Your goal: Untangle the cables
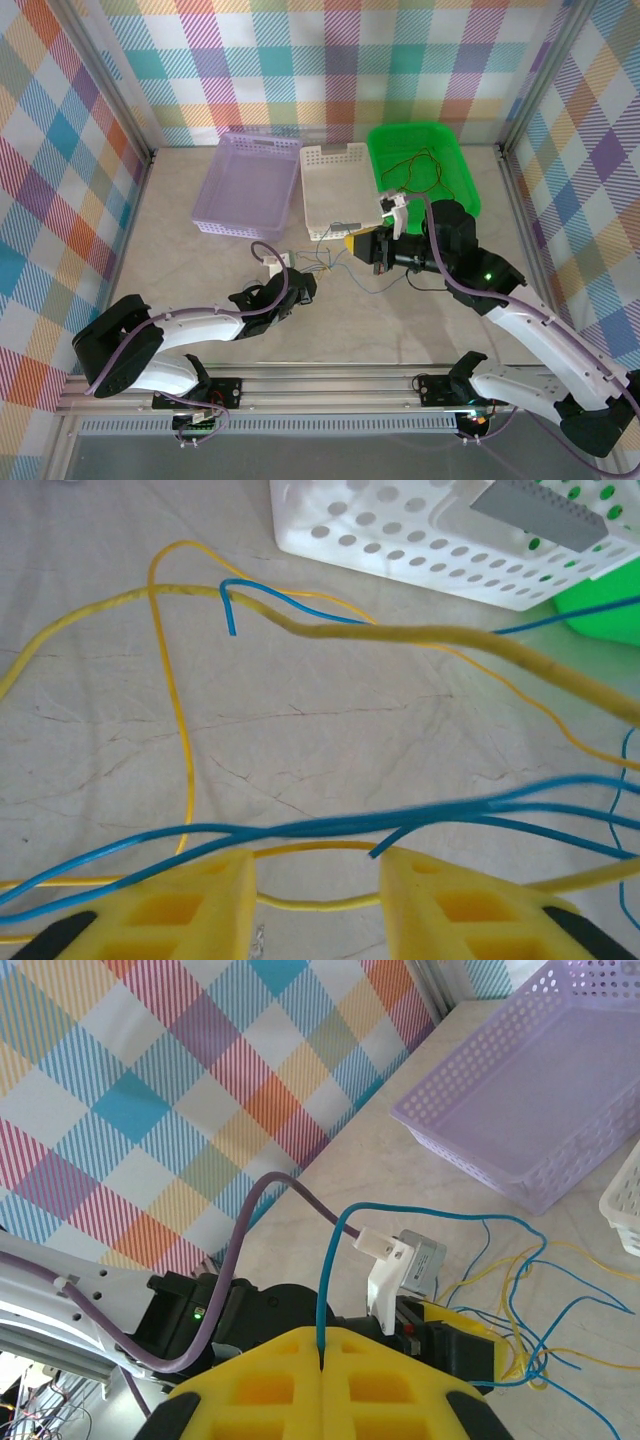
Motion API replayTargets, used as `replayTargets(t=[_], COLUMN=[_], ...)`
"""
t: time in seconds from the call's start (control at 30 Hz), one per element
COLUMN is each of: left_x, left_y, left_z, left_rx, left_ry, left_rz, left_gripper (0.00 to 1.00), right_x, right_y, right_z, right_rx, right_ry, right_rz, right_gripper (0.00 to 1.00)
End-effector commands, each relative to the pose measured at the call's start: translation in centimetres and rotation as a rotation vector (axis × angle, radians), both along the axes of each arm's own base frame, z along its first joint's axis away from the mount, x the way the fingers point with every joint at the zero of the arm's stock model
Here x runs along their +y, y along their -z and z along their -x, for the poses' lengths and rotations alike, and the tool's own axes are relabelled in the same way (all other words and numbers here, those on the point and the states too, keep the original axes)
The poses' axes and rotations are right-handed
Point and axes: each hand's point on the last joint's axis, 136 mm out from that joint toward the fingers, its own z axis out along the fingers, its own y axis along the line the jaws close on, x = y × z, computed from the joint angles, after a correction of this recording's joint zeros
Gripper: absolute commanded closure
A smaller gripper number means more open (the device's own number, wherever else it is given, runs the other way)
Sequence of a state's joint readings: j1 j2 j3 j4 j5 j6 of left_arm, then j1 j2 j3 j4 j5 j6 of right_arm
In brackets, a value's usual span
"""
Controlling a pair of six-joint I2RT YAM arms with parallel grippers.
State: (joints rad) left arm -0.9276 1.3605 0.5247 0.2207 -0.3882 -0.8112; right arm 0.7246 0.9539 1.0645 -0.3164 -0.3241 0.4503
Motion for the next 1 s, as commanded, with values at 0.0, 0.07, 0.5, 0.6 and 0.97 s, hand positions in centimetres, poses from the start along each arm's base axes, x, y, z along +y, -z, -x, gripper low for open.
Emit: replayTargets(t=[0.0, 0.07, 0.5, 0.6, 0.97], left_x=[-0.2, 0.1, 3.0, 3.7, 8.3], left_y=[-2.0, -2.2, -3.0, -2.5, -1.3], left_z=[-0.8, -0.8, -0.2, 0.0, 0.5], left_rx=[-0.064, -0.074, -0.106, -0.097, -0.06], left_ry=[-0.029, -0.04, -0.103, -0.116, -0.203], left_rz=[0.026, 0.027, -0.001, -0.01, -0.015], left_gripper=[0.73, 0.86, 1.0, 1.0, 1.0], right_x=[-0.5, -0.7, -3.9, -4.7, -8.1], right_y=[-2.0, -2.3, -5.3, -6.4, -9.0], right_z=[0.8, 1.0, 2.6, 3.1, 3.8], right_rx=[-0.021, -0.026, -0.116, -0.143, -0.246], right_ry=[-0.011, -0.01, 0.061, 0.074, 0.175], right_rz=[-0.044, -0.049, -0.039, -0.033, 0.032], right_gripper=[1.0, 1.0, 1.0, 1.0, 1.0])
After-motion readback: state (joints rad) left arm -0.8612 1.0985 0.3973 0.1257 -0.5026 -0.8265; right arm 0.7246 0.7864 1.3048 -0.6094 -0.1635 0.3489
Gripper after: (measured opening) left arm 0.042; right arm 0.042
